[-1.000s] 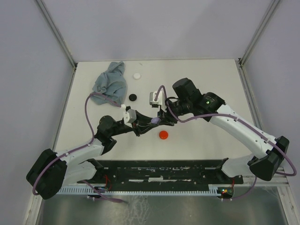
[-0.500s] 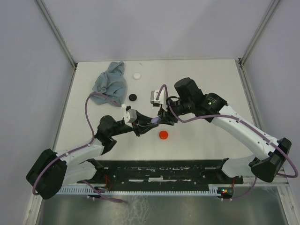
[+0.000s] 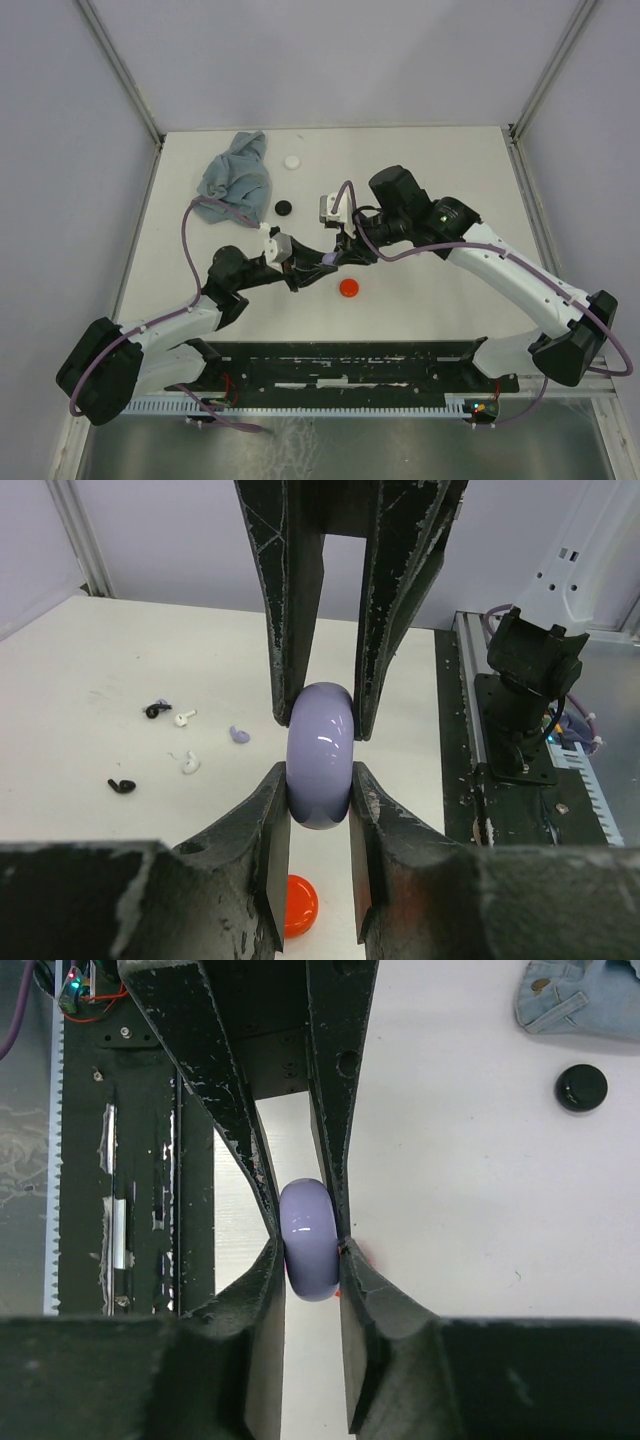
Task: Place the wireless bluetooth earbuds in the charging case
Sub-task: Open the charging case.
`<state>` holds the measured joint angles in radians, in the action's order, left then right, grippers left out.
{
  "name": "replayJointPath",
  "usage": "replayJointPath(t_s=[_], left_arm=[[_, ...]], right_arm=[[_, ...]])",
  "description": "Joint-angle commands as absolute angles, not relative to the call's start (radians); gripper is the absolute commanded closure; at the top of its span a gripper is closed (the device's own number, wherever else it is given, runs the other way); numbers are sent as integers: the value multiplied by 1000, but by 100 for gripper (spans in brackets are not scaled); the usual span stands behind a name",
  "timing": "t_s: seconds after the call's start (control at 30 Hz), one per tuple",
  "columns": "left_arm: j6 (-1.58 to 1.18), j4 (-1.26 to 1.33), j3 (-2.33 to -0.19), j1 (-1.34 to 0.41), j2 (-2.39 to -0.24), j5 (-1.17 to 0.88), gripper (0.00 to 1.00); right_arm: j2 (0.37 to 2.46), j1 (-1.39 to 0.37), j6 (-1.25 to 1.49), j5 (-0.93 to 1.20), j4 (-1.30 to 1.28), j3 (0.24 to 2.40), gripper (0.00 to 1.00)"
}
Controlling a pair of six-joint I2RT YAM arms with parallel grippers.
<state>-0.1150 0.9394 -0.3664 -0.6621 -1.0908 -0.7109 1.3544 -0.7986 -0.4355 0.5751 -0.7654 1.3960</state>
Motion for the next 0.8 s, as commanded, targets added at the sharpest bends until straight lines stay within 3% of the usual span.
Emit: replayJointPath(t_s=[0.0,0.1,0.27,0.63,0.77], left_arm=[[-114,1004,-380,-661,-1080,-729,90],[-118,1006,-377,-661,-1080,-724,83],[-121,1018,-363,-661,-1075,-701,66],[-141,1047,-349,-662,-1069,-662,61],[-146,1054,-347,-661,-1069,-657,65]], right_arm=[[1363,-804,-440,607,-748,1406,77],[1359,-804,-444,602,-755,1411,88],[1338,-805,-442,591,-745,1405,91],[1310,-803,-416,571,-705,1380,92],[1305,-802,-401,563,-690,1373,92]])
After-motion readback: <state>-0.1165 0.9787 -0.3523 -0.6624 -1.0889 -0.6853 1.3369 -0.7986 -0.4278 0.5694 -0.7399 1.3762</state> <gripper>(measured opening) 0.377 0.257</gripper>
